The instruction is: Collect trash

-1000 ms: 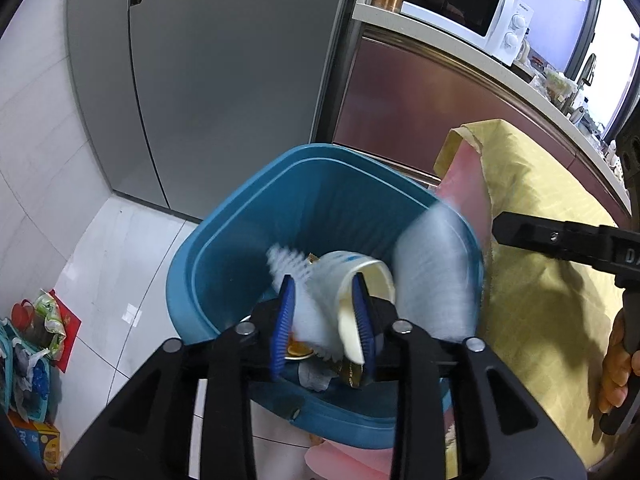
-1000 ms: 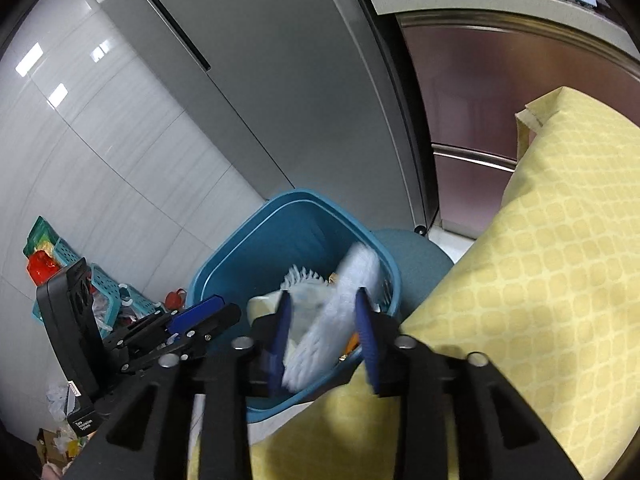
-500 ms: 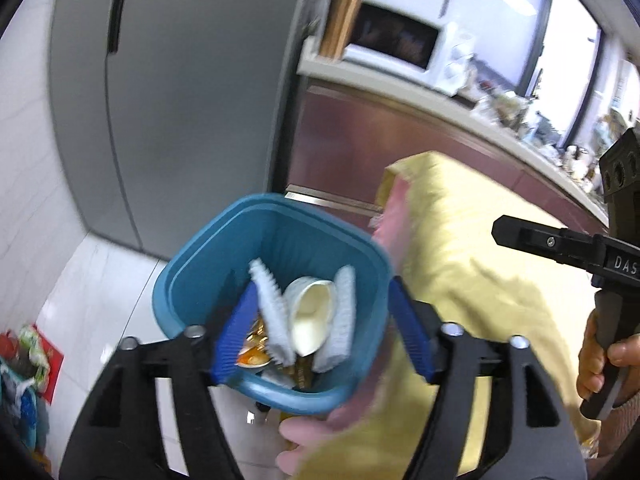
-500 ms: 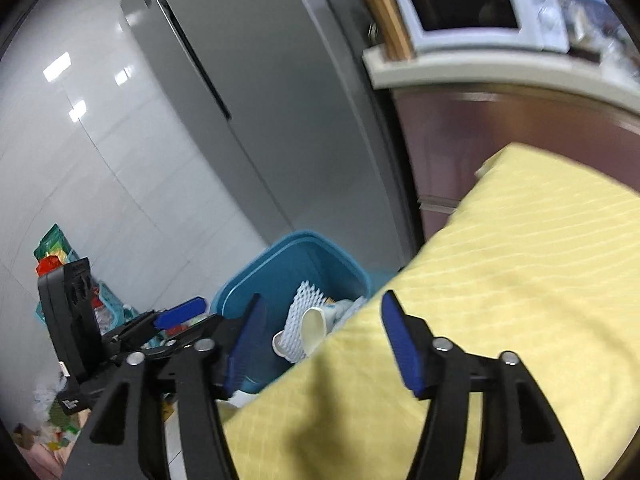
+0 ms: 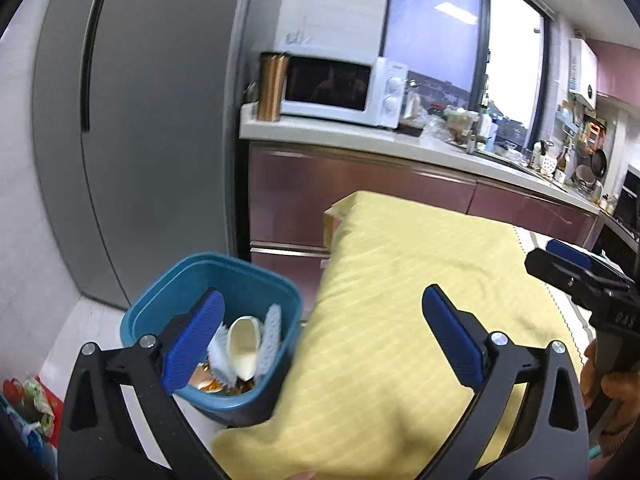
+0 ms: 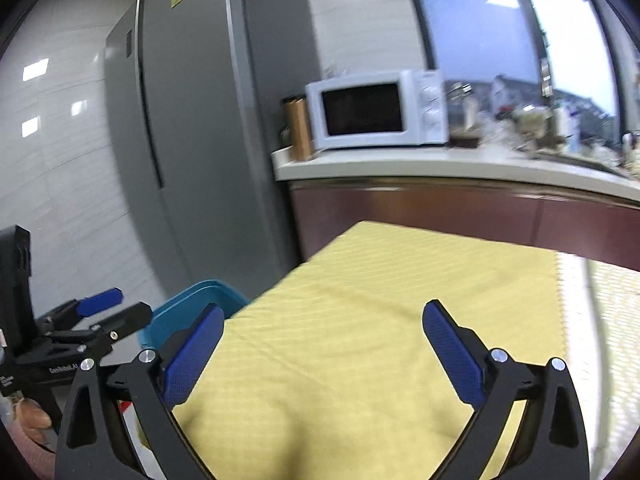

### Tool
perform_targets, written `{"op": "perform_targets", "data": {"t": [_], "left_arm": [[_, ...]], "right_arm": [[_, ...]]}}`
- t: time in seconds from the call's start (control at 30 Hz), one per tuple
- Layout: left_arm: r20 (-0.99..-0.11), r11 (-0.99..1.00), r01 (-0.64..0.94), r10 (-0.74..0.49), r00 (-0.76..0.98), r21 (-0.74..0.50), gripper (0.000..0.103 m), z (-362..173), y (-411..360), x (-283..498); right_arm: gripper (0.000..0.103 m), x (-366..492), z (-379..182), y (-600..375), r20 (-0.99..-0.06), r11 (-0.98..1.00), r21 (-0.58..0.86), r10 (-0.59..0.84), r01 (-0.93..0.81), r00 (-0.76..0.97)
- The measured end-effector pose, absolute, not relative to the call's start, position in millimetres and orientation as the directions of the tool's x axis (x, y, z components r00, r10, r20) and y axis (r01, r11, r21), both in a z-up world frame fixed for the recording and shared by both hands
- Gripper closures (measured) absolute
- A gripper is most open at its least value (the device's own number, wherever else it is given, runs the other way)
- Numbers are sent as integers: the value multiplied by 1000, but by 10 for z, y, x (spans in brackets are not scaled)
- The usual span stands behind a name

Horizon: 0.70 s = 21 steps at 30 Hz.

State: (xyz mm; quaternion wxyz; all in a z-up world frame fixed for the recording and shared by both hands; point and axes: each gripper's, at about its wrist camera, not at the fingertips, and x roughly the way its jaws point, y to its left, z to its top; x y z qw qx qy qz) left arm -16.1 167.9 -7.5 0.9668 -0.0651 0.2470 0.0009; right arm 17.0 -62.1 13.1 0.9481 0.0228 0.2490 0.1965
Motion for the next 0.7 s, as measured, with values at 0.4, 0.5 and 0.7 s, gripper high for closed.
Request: {"op": "perform_targets", "data": {"t": [0.4,0.5,0.7], "left_arm": [[-343,998,8,-29,939,-65,6,150,1062,-367],[-324,998,19,-36,946,-56,6,186,970,-408],[-294,999,23,-35,955,-45,6,217,876,-489]], "right_arm": [[7,-347,218,-1111,-329,970,97,241,-221,913],[7,-444,225,-1172,-307,976,82,216,-201,927],[7,-545,245,-1233,-288,979,78,203,-188,936]]}}
